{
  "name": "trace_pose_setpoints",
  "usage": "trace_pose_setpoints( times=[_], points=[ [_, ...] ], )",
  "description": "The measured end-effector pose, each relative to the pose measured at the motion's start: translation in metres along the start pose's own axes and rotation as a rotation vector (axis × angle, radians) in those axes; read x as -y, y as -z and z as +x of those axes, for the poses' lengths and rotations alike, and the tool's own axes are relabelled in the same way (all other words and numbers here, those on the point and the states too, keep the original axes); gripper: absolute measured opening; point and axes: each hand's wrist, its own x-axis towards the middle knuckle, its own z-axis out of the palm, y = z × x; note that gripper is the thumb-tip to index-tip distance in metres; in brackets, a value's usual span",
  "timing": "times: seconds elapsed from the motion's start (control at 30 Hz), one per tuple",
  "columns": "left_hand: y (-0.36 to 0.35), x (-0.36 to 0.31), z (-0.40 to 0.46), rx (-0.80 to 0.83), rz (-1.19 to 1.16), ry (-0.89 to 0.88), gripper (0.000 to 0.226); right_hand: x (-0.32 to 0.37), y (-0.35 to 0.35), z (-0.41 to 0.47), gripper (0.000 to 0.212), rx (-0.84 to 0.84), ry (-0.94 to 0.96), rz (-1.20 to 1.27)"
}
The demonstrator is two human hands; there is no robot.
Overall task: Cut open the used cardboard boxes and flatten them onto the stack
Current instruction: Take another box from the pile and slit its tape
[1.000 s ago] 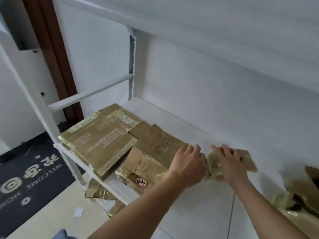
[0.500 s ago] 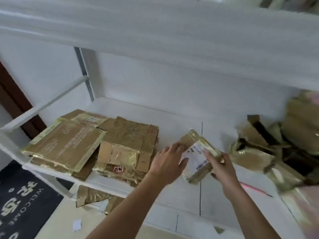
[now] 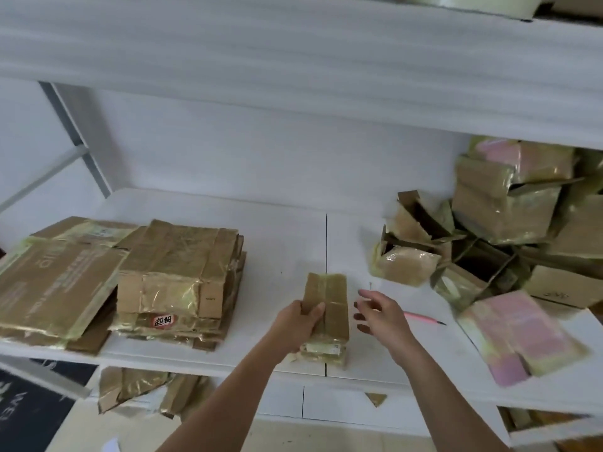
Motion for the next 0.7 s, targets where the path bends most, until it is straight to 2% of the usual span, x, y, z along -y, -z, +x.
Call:
trace_pose_setpoints(
  times=[0.07, 0.13, 0.23, 0.3, 0.4, 0.47, 0.53, 0.63, 0.7],
  points=[
    [-0.003, -0.003, -0.001, 0.008, -0.032, 0.038, 0.039, -0.02, 0.008, 0.018, 0.039, -0.109, 0.053, -0.469],
    [-0.008, -0.007, 0.0, -0.017, -0.041, 0.059, 0.038, -0.043, 0.023, 0.03, 0.051, -0.165, 0.03, -0.787],
    [-0.015, -0.012, -0.002, -0.039, -0.113, 0.103, 0.038, -0.071, 0.055, 0.041, 0.06, -0.15, 0.03, -1.013],
    [-0.022, -0.016, -0.005, -0.058, -0.163, 0.135, 0.038, -0.084, 0.072, 0.05, 0.041, -0.123, 0.085, -1.077],
    [-0.036, -0.024, -0.009, -0.117, -0.199, 0.175, 0.038, -0.086, 0.088, 0.065, 0.038, -0.047, 0.097, -1.077],
    [-0.047, -0.029, -0.01, -0.151, -0.232, 0.204, 0.038, -0.076, 0.094, 0.075, 0.021, -0.067, 0.203, -1.055],
    [-0.058, -0.033, -0.012, -0.177, -0.285, 0.215, 0.039, -0.06, 0.096, 0.083, 0.004, -0.093, 0.334, -0.787],
    [-0.078, -0.042, -0.015, -0.242, -0.353, 0.199, 0.051, -0.025, 0.09, 0.088, 0.021, -0.06, 0.502, -0.339],
    [-0.091, -0.047, -0.015, -0.306, -0.353, 0.191, 0.064, 0.001, 0.08, 0.083, 0.023, 0.014, 0.577, -0.12]
  ],
)
